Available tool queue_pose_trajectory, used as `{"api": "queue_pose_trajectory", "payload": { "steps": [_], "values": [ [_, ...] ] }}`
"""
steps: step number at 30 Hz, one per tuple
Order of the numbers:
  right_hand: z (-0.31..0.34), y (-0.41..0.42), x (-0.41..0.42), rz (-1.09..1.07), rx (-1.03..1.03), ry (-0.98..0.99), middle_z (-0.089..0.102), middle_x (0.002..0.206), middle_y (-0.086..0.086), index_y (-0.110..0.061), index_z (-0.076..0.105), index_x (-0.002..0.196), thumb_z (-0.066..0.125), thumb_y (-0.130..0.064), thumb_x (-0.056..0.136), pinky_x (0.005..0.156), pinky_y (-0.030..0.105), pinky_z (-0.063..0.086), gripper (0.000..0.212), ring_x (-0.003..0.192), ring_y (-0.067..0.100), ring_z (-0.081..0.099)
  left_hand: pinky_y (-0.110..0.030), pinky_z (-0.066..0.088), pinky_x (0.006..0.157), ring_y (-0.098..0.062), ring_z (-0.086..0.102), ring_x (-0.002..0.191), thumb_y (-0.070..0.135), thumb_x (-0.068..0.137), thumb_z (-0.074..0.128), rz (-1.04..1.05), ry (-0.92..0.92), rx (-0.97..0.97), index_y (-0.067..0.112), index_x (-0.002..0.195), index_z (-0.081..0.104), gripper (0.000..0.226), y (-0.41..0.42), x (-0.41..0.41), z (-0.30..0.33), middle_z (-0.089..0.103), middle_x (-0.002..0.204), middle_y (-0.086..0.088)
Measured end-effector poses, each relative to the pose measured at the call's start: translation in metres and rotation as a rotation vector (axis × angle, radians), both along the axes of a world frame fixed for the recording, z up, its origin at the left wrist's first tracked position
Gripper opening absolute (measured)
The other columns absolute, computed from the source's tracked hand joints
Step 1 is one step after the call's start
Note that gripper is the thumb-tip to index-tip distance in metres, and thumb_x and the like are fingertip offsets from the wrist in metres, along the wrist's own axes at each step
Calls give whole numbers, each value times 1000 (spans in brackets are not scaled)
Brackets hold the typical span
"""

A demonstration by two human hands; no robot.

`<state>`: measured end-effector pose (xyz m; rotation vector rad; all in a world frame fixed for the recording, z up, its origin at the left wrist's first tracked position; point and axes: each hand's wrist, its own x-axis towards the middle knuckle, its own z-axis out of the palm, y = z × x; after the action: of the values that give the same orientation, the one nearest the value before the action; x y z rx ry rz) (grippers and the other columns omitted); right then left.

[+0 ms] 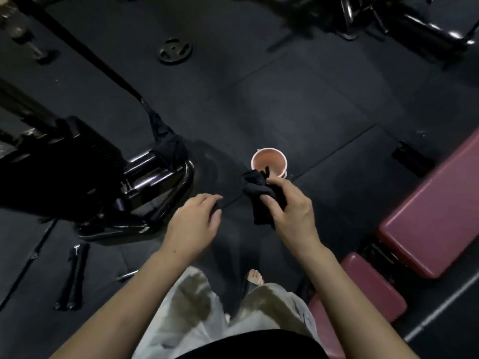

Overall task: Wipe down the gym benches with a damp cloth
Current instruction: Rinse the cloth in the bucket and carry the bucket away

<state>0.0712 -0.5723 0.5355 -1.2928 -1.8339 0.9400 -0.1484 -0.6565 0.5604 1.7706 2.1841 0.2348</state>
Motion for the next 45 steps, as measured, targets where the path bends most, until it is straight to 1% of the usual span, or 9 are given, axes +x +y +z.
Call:
{"api": "queue_pose_trajectory", "payload": {
  "steps": [7, 11, 14, 20, 25, 27, 32, 39, 45],
  "values": [
    [-18, 65, -22, -152, -201, 40, 74, 105, -12, -24, 71, 116, 69, -16, 99, 87, 28, 56, 19, 97, 3, 69, -42, 45, 107, -17, 53, 128, 35, 104, 50, -71, -184, -97, 26, 141, 55, 39, 103, -25, -36, 59, 137, 8],
    [-42, 112, -45, -151, -171, -46, 67, 124, -8, -19, 71, 109, 68, -10, 98, 103, 22, 47, 15, 118, 5, 61, -39, 45, 106, -14, 53, 128, 36, 103, 50, -91, -272, -135, 29, 140, 56, 38, 158, -49, -61, 59, 135, 10],
    [-63, 144, -66, -183, -166, -107, 63, 113, -8, -18, 70, 106, 69, -8, 97, 95, 17, 47, 14, 108, 2, 60, -35, 45, 106, -11, 52, 128, 37, 104, 51, -99, -323, -174, 30, 141, 56, 38, 202, -68, -82, 58, 137, 12],
    [-107, 203, -91, -255, -497, 13, 70, 100, -20, -27, 66, 107, 63, -10, 101, 84, 15, 50, 19, 98, 1, 66, -25, 41, 107, -3, 50, 129, 32, 103, 57, -79, -527, -175, 29, 141, 57, 38, 283, -103, -137, 56, 138, 16],
    [-141, 242, -102, -140, -668, 139, 72, 97, -10, -19, 66, 106, 59, -6, 104, 82, 13, 49, 15, 92, 2, 66, -20, 23, 121, 1, 31, 147, 30, 99, 64, -424, -735, -237, 32, 149, 48, 53, 364, -111, -191, 41, 157, 17],
    [-162, 255, -103, -119, -717, 159, 72, 92, -9, -18, 66, 106, 59, -7, 104, 80, 14, 49, 13, 87, 2, 65, -28, 34, 119, -1, 45, 139, 30, 98, 65, -471, -804, -358, 38, 141, 56, 44, 387, -107, -212, 54, 147, 20],
    [-232, 278, -104, -224, -801, 207, 75, 99, -8, -24, 68, 107, 60, -12, 104, 80, 21, 55, 15, 94, 6, 71, -46, 53, 90, -8, 67, 96, 29, 98, 63, -314, -817, -338, 31, 99, 68, 6, 407, -94, -270, 73, 98, 15],
    [-360, 292, -95, -253, -793, 90, 73, 104, -12, -31, 68, 106, 63, -21, 103, 98, 42, 57, 12, 102, 7, 69, -38, 55, 89, -3, 68, 94, 24, 101, 59, -33, -806, -284, 31, 103, 71, 14, 396, -64, -380, 73, 96, 17],
    [-474, 302, -89, -195, -785, -75, 74, 97, -13, -34, 67, 103, 64, -28, 102, 92, 43, 57, 7, 93, 4, 68, -27, 50, 93, 6, 63, 105, 41, 91, 74, -65, -836, -516, 45, 119, 58, 33, 386, -66, -495, 70, 111, 23]
  ]
}}
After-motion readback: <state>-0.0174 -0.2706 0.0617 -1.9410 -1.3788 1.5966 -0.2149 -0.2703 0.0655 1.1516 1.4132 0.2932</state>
